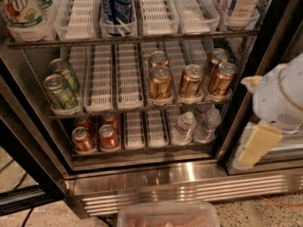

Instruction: Pick orange can from middle shelf of fridge

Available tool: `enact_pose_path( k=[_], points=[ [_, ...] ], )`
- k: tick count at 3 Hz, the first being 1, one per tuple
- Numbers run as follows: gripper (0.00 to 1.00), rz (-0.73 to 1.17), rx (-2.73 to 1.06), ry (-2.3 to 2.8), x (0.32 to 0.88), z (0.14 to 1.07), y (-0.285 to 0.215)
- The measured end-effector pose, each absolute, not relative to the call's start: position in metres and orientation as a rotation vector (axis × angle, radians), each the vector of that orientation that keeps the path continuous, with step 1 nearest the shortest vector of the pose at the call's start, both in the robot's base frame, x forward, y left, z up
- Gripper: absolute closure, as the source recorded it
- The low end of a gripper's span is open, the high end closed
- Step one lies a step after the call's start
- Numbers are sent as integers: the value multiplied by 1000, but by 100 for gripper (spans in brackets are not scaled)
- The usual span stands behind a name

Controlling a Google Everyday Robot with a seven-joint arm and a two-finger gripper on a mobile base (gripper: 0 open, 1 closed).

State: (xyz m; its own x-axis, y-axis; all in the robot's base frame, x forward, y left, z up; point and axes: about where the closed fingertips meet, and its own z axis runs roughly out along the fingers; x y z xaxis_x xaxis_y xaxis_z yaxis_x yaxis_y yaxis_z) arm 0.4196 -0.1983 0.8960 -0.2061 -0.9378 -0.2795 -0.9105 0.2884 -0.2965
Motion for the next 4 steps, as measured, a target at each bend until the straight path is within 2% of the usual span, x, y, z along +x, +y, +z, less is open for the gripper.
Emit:
enact_pose_path(
  k=[2,4],
  points=[
    [0,-21,-1579,2083,433,828,-190],
    [0,26,-1479,2063,436,817,-184]
  ],
)
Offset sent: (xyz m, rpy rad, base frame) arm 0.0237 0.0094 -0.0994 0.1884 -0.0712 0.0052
